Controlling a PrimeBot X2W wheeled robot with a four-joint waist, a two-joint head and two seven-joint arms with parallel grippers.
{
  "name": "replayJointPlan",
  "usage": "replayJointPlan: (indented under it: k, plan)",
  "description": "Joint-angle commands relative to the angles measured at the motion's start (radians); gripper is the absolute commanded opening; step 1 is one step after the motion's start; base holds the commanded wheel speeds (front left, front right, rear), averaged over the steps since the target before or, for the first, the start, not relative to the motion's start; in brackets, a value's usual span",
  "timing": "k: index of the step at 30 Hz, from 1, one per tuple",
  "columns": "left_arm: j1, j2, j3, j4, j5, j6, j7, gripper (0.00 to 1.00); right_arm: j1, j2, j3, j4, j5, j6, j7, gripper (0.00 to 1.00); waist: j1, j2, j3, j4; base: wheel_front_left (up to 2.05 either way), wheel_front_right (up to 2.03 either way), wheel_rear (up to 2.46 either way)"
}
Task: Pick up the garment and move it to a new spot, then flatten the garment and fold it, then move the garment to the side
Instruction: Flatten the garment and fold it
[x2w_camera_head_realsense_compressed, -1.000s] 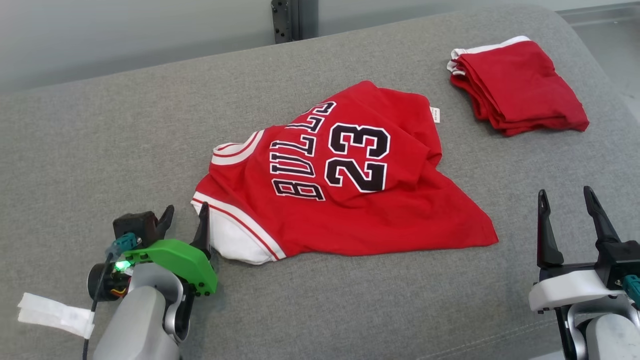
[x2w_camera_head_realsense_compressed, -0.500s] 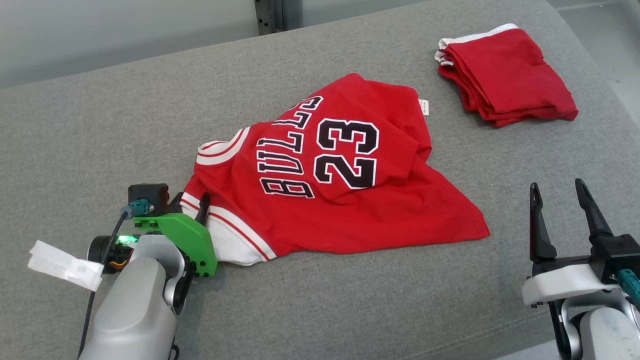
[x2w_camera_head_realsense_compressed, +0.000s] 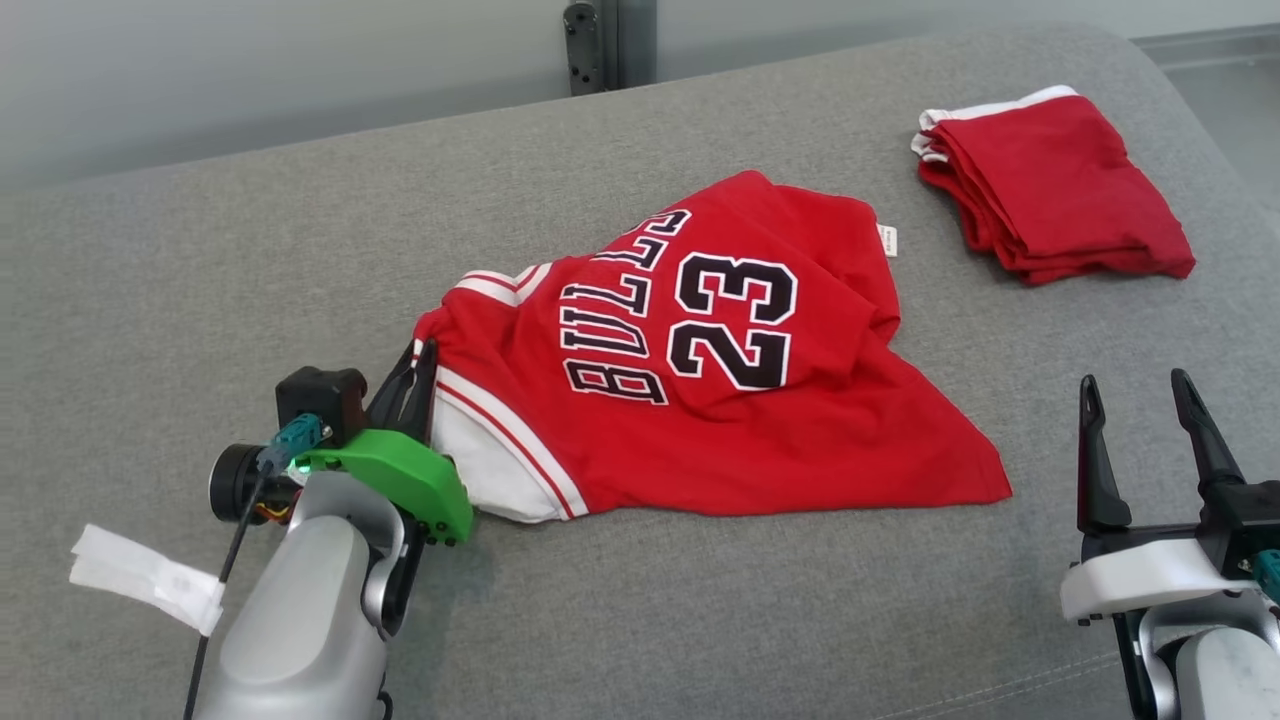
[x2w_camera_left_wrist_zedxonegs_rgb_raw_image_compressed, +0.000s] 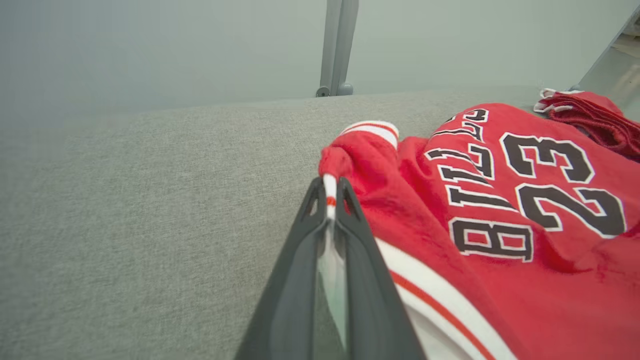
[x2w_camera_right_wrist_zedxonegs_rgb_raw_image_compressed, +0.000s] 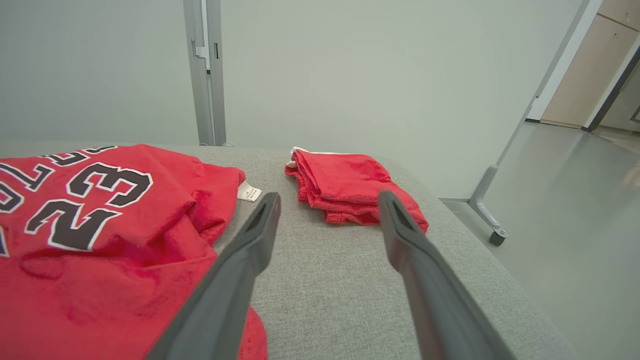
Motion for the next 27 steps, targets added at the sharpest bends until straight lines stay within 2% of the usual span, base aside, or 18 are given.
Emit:
replayJointPlan:
  k: [1, 5, 9, 13, 16, 21, 27]
  plan:
    - [0.029, 0.002, -0.003, -0.034, 0.002, 0.007, -0.012, 0.0, 0.017, -0.001, -0.006, -0.004, -0.004, -0.002, -0.003, 1.0, 0.0, -0.0001, -0.031, 0.037, 0.0, 0.0, 0.0]
    - [0.1, 0.007, -0.01, -0.162, 0.011, 0.033, -0.021, 0.0, 0.033, -0.001, -0.007, -0.006, -0.009, -0.002, -0.003, 1.0, 0.0, -0.0001, -0.058, 0.075, 0.0, 0.0, 0.0]
    - [0.167, 0.02, -0.026, -0.316, 0.033, 0.082, 0.02, 0.0, 0.039, -0.001, -0.001, -0.007, -0.011, -0.002, -0.003, 1.0, 0.0, -0.0001, -0.074, 0.103, 0.0, 0.0, 0.0]
    - [0.208, 0.02, -0.06, -0.476, 0.055, 0.112, 0.09, 0.0, 0.034, -0.001, 0.014, -0.003, -0.011, -0.002, -0.003, 1.0, 0.0, -0.0001, -0.077, 0.102, 0.0, 0.0, 0.0]
    - [0.223, 0.013, -0.086, -0.559, 0.058, 0.117, 0.139, 0.0, 0.021, -0.001, 0.029, 0.001, -0.006, -0.002, -0.003, 1.0, 0.0, -0.0001, -0.07, 0.082, 0.0, 0.0, 0.0]
    - [0.202, 0.006, -0.089, -0.553, 0.025, 0.116, 0.191, 0.0, 0.004, -0.001, 0.05, 0.011, -0.002, -0.002, -0.003, 1.0, 0.0, -0.0001, -0.042, 0.021, 0.0, 0.0, 0.0]
    - [0.126, 0.037, -0.036, -0.393, 0.009, 0.124, 0.179, 0.0, -0.027, -0.001, 0.073, 0.014, 0.01, -0.002, -0.003, 1.0, 0.0, -0.0001, 0.018, -0.067, 0.0, 0.0, 0.0]
